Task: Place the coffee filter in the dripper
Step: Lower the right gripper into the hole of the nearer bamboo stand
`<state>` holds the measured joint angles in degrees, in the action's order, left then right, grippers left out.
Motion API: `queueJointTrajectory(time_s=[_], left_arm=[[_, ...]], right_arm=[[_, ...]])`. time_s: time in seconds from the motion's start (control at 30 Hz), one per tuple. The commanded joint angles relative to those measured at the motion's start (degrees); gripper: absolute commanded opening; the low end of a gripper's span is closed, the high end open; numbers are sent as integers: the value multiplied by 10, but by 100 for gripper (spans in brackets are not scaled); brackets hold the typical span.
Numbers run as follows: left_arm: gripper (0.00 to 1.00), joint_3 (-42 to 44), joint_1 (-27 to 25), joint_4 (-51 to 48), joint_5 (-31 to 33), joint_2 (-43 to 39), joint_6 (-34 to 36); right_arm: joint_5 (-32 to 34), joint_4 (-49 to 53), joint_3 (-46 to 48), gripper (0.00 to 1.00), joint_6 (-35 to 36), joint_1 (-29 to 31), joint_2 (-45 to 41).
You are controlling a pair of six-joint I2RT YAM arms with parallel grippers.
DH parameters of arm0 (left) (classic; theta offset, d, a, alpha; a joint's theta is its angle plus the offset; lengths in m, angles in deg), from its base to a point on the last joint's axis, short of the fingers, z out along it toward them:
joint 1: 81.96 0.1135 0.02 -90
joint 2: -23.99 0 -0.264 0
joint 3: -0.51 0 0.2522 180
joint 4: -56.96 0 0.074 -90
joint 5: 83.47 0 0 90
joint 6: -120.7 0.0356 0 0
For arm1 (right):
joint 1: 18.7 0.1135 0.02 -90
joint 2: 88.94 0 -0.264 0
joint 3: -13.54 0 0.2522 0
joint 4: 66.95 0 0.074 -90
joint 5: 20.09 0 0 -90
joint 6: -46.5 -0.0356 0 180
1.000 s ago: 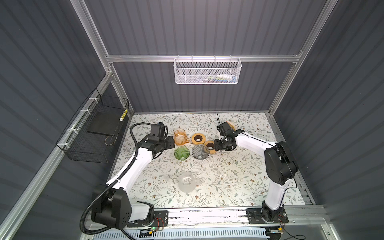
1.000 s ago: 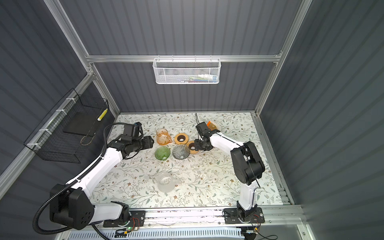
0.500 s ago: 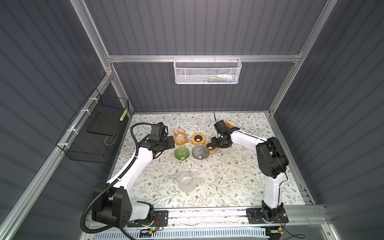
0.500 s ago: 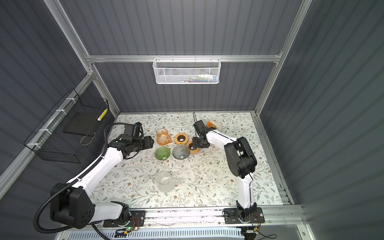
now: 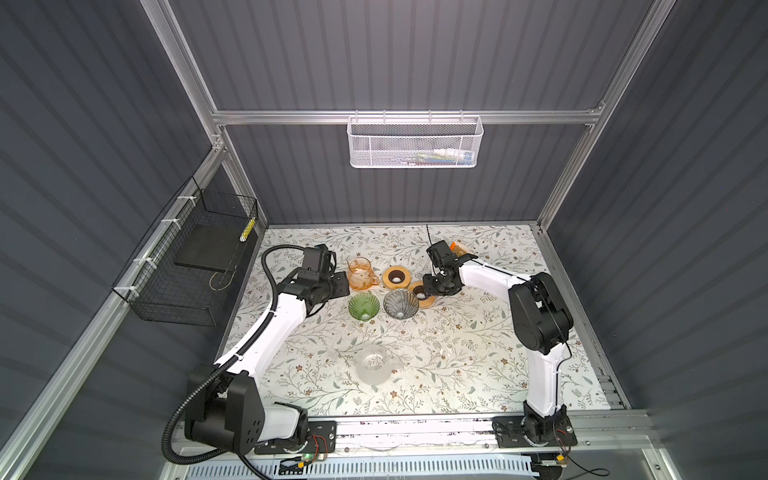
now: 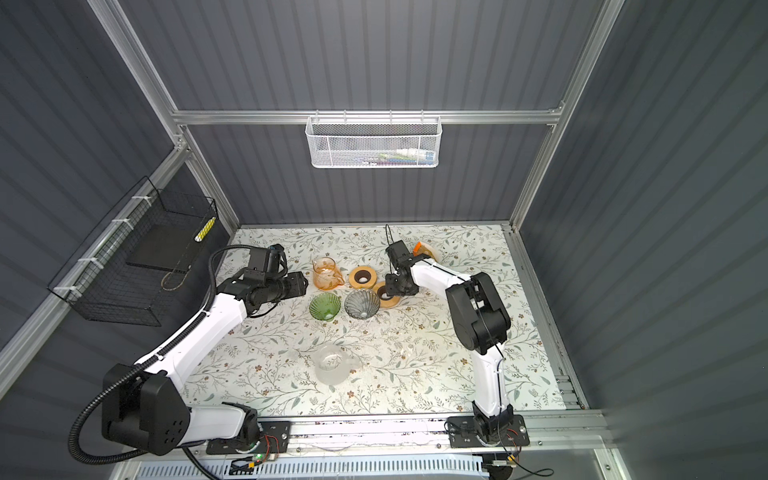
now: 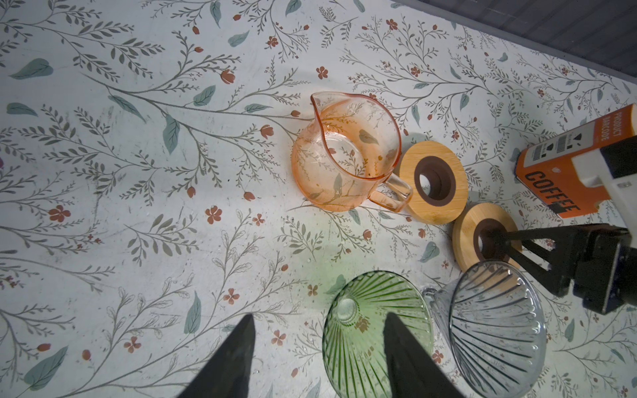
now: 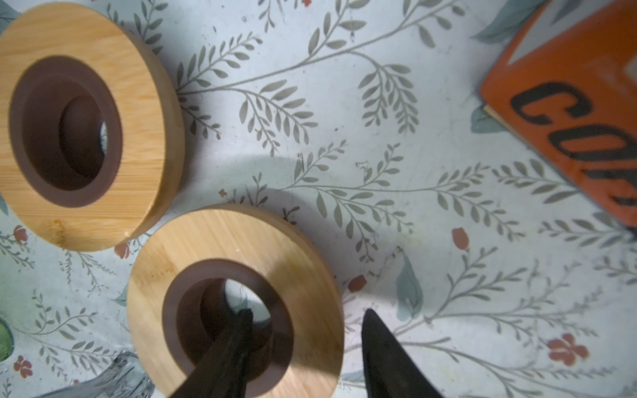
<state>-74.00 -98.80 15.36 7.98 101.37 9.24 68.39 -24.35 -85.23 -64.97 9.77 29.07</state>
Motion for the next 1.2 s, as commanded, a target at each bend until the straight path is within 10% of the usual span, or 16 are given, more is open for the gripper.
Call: queueJointTrajectory(time_s=[0.0,1.17], left_arm=[[60,-18,-4,-8,-1,-3,5],[60,-11,-4,-6,-3,-18,-5]], right_arm=[[7,17,-17,51,-2,-2,19],[30,21,-9,27,0,-3,-13]])
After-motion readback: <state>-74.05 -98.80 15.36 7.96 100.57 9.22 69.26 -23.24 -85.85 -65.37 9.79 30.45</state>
